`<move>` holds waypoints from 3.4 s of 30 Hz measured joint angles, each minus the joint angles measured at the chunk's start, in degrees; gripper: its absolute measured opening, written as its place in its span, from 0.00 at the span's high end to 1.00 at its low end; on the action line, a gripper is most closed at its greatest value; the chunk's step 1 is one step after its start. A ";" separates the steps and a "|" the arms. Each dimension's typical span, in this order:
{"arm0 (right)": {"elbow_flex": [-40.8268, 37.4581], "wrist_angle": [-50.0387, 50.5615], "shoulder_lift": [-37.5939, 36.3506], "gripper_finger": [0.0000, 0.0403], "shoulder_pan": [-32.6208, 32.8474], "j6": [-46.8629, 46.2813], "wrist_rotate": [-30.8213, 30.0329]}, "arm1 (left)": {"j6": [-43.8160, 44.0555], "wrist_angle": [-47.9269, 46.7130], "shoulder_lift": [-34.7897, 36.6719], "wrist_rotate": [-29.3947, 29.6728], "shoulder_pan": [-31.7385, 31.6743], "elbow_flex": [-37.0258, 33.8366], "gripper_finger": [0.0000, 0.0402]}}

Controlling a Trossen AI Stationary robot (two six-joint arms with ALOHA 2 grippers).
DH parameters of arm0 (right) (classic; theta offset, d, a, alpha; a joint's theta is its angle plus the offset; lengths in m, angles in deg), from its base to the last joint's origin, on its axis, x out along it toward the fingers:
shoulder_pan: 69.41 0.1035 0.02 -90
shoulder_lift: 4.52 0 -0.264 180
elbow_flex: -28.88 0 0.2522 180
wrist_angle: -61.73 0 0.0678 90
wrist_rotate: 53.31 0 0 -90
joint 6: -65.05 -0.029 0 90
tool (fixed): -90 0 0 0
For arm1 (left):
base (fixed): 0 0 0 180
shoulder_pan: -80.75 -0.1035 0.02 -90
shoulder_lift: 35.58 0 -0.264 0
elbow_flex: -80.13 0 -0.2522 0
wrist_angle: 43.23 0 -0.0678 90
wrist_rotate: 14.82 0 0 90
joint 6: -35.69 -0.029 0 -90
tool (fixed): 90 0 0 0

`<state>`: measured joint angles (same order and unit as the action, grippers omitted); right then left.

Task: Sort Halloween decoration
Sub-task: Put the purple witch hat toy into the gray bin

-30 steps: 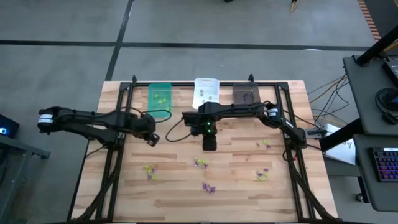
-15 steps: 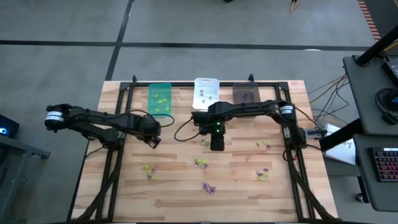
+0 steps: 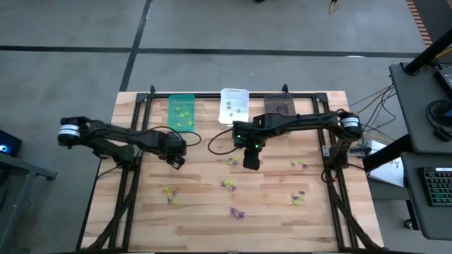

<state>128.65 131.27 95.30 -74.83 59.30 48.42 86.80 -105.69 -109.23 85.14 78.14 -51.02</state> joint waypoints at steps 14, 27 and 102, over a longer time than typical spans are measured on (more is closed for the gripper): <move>-4.64 -0.93 -0.27 0.84 0.16 -2.19 -1.30 | -0.02 1.73 -5.18 0.12 0.00 0.00 0.87; -8.86 -6.42 -0.25 0.84 0.16 -0.29 -1.32 | -3.34 5.72 -2.36 0.53 0.54 0.02 1.00; -24.41 -77.41 -0.23 0.97 1.03 1.14 3.45 | -37.89 55.71 2.43 2.53 9.05 -0.15 1.00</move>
<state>104.25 53.86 95.07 -73.79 60.43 51.87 48.90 -49.98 -106.80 87.67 87.19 -51.17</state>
